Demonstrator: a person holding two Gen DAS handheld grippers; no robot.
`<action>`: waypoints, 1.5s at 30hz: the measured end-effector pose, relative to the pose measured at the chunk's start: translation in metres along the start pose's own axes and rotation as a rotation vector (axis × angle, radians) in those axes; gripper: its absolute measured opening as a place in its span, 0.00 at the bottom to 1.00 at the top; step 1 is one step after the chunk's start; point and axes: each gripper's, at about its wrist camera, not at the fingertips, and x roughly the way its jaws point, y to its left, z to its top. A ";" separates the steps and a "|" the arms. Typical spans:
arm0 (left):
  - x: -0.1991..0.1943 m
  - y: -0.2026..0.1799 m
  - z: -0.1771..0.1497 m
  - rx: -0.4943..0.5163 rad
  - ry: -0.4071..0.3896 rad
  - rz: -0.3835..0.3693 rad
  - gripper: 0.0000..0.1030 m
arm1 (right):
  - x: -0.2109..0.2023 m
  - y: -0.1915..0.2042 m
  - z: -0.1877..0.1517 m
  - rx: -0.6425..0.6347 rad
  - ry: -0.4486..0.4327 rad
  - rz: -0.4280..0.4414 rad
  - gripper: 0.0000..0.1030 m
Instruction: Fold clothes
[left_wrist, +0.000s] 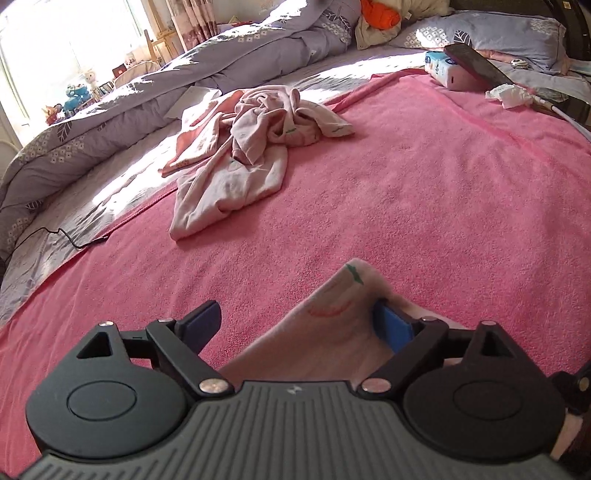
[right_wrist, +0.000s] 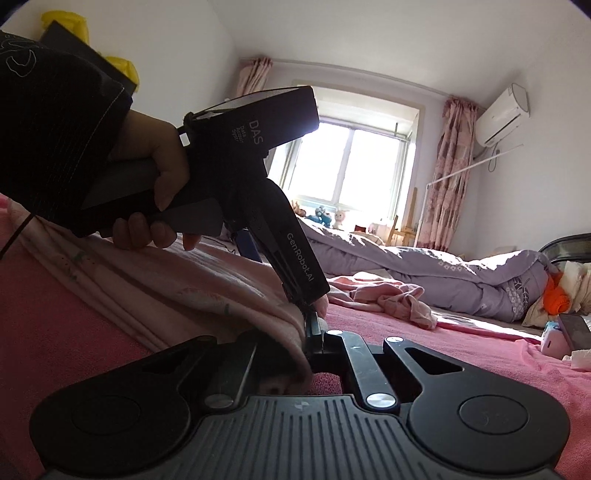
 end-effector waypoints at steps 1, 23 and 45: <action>0.000 -0.003 0.001 0.014 -0.001 0.017 0.94 | -0.006 -0.001 -0.002 -0.008 -0.004 0.002 0.07; -0.063 0.005 0.004 0.070 -0.072 0.163 0.94 | 0.021 0.022 0.028 -0.120 -0.011 -0.038 0.80; 0.014 -0.026 0.018 0.210 -0.037 0.204 1.00 | 0.035 -0.020 0.006 0.133 0.051 -0.009 0.28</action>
